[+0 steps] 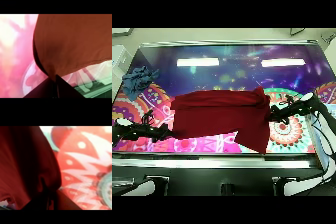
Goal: Fold the clothes and pants, and hang the long-sleeved shirts on hangers.
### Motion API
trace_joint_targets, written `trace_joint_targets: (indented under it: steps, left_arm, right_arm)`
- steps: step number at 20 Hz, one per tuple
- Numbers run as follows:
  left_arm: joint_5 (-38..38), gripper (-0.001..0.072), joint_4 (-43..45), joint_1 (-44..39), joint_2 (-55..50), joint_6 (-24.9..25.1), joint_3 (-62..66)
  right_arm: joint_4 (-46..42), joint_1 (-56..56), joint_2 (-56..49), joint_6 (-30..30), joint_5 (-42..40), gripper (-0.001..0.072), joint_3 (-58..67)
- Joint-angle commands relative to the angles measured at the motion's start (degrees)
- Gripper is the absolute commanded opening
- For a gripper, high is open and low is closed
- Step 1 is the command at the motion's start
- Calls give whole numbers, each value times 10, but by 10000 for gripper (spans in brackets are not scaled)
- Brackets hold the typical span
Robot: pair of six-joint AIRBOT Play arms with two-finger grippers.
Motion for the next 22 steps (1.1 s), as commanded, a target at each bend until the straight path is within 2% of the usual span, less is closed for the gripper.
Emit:
trace_joint_targets:
  steps: [1, 3, 6, 9, 12, 17, 20, 22]
  left_arm:
    - [-7, 26, 0, 0, 6, 0, 26]
    - [-8, 25, 0, 0, 28, 0, 95]
    - [3, 25, 0, 0, 89, 0, 280]
    - [69, 26, 1, 0, 151, 0, 513]
    - [135, 27, 1, 0, 204, -1, 659]
    - [162, 26, 0, 0, 301, -73, 675]
    - [226, 26, 0, 0, 344, -76, 675]
    - [237, 25, 1, 0, 358, -75, 676]
  right_arm:
    - [11, 7, 10, -22, 43, 37, 19]
    - [5, 7, 55, -43, 71, 36, 72]
    - [1, 7, 151, -54, 48, 36, 221]
    - [-60, 7, 264, -55, -55, 37, 404]
    - [-138, 7, 385, -54, -122, 37, 472]
    - [-183, 7, 524, -25, -106, 36, 472]
    - [-221, 7, 567, -8, -149, 37, 472]
    - [-243, 7, 579, -6, -194, 37, 472]
